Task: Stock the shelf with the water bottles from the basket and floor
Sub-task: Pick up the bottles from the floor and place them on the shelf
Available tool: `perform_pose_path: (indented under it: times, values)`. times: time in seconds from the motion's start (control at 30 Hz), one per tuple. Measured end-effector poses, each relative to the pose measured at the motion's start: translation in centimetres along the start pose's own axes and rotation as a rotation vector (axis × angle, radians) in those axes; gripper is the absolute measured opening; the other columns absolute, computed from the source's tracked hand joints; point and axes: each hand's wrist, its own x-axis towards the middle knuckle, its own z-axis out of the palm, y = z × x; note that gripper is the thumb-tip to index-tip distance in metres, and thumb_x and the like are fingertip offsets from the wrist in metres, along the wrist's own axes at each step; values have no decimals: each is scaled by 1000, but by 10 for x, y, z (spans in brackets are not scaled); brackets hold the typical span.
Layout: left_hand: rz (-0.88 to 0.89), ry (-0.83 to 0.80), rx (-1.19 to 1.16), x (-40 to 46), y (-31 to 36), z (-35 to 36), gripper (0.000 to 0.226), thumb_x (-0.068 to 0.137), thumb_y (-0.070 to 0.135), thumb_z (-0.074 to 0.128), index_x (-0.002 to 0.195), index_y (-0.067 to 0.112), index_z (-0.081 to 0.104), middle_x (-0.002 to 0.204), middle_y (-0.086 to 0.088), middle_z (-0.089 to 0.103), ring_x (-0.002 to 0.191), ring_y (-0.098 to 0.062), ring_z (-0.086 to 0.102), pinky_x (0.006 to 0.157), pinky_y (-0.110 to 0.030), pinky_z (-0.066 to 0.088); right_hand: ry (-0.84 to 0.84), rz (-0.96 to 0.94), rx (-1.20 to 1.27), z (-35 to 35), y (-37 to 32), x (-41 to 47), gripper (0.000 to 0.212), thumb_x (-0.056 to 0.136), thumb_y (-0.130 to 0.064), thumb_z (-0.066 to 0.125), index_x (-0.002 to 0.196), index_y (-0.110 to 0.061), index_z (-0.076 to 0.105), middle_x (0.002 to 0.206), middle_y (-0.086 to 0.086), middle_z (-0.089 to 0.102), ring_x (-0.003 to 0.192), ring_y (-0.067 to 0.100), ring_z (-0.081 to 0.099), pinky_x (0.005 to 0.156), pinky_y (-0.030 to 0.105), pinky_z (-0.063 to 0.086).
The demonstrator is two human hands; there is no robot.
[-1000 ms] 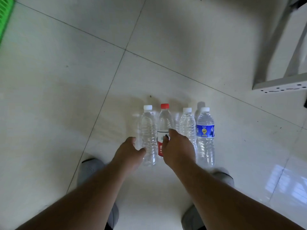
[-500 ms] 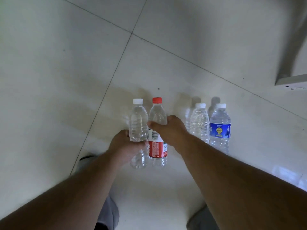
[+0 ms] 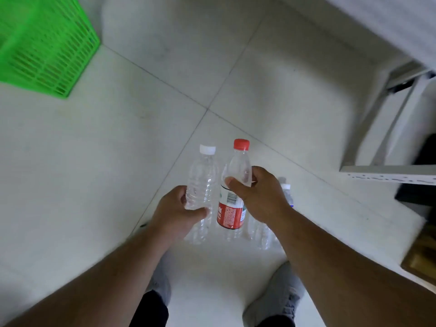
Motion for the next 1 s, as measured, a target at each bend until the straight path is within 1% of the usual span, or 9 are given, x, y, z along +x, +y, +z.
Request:
perform_pose_path:
  times: [0.17, 0.23, 0.33, 0.47, 0.57, 0.67, 0.8, 0.9, 1.0]
  values:
    - [126, 23, -114, -105, 107, -98, 37, 65, 35, 86, 95, 29, 66, 90, 3, 74, 84, -16, 71, 80, -41, 58, 34, -144, 2, -85, -153, -99, 33, 78, -53, 73, 101, -31, 65, 90, -16, 72, 81, -2, 68, 65, 19, 49]
    - [197, 39, -153, -154, 154, -145, 37, 66, 33, 86, 97, 32, 66, 90, 11, 74, 82, -6, 70, 76, -33, 57, 64, -213, 6, -116, -221, -150, 34, 79, -53, 72, 105, -33, 65, 94, -19, 72, 82, -5, 67, 67, 17, 47]
    - [321, 62, -186, -232, 222, -217, 35, 69, 29, 84, 98, 33, 66, 89, 21, 73, 78, 5, 67, 65, -10, 47, 132, -325, 22, -154, -318, -234, 30, 78, -52, 73, 103, -35, 67, 92, -23, 72, 82, -7, 66, 69, 17, 47]
    - [463, 75, -211, -338, 289, -303, 35, 73, 23, 83, 103, 31, 66, 89, 25, 72, 80, 12, 64, 63, -1, 42, 206, -458, 17, -189, -420, -349, 24, 78, -53, 74, 98, -43, 65, 91, -30, 69, 84, -9, 63, 67, 17, 45]
    - [558, 64, -204, -402, 319, -351, 35, 74, 19, 83, 102, 32, 65, 91, 29, 71, 81, 13, 63, 63, 0, 41, 237, -569, 23, -203, -471, -420, 37, 75, -59, 73, 106, -41, 65, 96, -29, 70, 88, -9, 65, 70, 16, 45]
    - [634, 76, -204, -451, 334, -383, 39, 74, 13, 82, 107, 28, 67, 94, 25, 73, 82, 8, 67, 64, -2, 44, 267, -673, 16, -213, -507, -477, 50, 71, -71, 66, 109, -39, 66, 97, -25, 71, 90, -7, 65, 71, 16, 45]
    - [699, 164, -207, -506, 344, -408, 33, 75, 16, 82, 101, 30, 67, 91, 25, 73, 79, 9, 66, 60, -2, 44, 283, -784, 8, -225, -536, -527, 35, 76, -64, 68, 105, -45, 64, 97, -29, 70, 90, -10, 64, 71, 14, 47]
    - [731, 225, -235, -540, 349, -419, 31, 76, 14, 82, 97, 30, 65, 87, 34, 69, 78, 14, 64, 59, 1, 42, 293, -842, 1, -230, -550, -551, 30, 79, -59, 69, 103, -41, 65, 94, -20, 72, 87, -2, 67, 72, 22, 53]
    - [755, 296, -246, -566, 351, -428, 33, 75, 13, 82, 97, 32, 66, 88, 34, 70, 80, 13, 65, 62, 0, 43, 280, -872, 3, -230, -562, -567, 26, 80, -59, 68, 100, -42, 64, 92, -19, 71, 84, 0, 68, 70, 22, 53]
